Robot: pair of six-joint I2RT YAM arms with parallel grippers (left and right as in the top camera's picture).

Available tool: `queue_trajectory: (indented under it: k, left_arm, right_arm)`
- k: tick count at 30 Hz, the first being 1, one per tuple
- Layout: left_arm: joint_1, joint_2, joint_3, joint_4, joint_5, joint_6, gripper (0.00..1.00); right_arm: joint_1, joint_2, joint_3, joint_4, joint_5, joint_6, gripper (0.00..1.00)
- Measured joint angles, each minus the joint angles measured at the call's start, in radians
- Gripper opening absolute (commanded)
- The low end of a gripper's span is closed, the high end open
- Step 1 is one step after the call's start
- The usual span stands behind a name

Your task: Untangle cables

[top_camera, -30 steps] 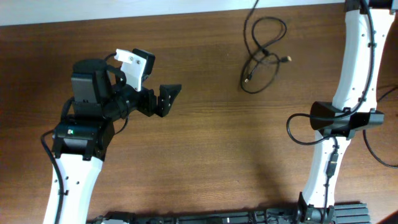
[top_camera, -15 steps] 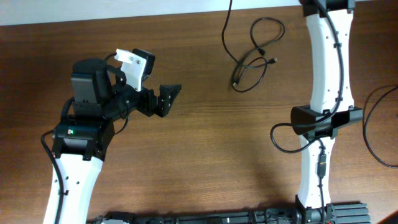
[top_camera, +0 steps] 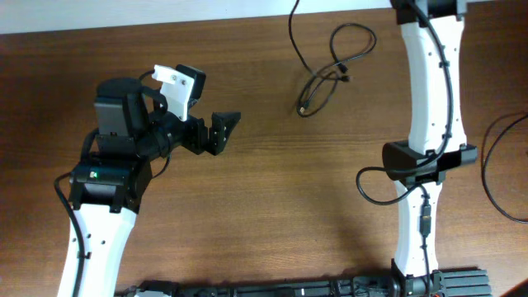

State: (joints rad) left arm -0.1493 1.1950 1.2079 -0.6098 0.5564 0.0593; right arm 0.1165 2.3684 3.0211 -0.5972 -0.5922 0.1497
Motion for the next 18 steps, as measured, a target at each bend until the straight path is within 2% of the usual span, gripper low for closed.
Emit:
queue_trajectory:
  k: [5,11,18]
  left_arm:
    - [0.0,0.0,0.0,0.0,0.0,0.0,0.99]
    - [0.0,0.0,0.0,0.0,0.0,0.0,0.99]
    - [0.0,0.0,0.0,0.0,0.0,0.0,0.99]
  right_arm:
    - [-0.082,-0.051,0.082,0.012,0.121,-0.001,0.04]
    - [-0.192,-0.176,0.095,0.087,0.242,0.021,0.04]
    - [-0.211,-0.301,0.115,0.154,0.306,0.021,0.04]
